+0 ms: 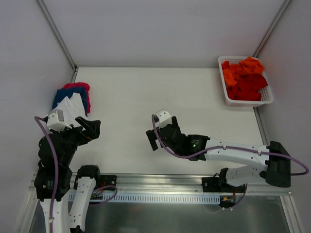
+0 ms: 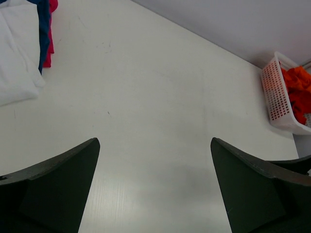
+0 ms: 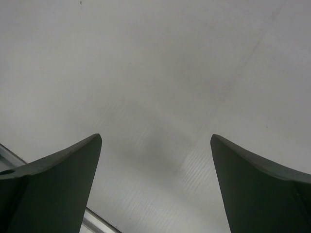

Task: Fold and stack the t-shirts
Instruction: Neatly place the folded tshirt to the corner

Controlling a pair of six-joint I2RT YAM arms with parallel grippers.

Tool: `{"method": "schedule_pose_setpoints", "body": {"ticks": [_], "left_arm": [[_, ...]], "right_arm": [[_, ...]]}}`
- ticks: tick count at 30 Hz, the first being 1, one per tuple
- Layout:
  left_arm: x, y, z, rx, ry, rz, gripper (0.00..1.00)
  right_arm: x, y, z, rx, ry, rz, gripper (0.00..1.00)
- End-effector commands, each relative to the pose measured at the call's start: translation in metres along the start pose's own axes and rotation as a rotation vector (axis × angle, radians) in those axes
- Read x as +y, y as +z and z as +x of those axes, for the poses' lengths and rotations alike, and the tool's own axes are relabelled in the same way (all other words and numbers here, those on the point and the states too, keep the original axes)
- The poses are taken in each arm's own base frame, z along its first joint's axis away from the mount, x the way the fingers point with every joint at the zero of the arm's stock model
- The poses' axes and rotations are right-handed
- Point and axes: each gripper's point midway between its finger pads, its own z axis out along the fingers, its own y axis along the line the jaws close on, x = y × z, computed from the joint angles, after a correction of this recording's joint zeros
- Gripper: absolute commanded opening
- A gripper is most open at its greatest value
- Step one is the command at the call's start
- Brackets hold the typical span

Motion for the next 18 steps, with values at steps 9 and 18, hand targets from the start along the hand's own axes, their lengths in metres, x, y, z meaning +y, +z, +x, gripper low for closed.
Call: {"method": "schedule_pose_setpoints", "body": {"ticks": [9,18], "left_arm": [[-0.018,0.016,0.019,0.127,-0.016,0.105,0.99],[-0.016,0.019,0.024,0.138,-0.011,0.108,0.99]], "right_arm": [[-0.009,-0.002,-0.025,0.015,-0.07,0.153,0.99],[-0.019,-0.002,-0.027,0.004,-0.069,0.239,1.0]]}}
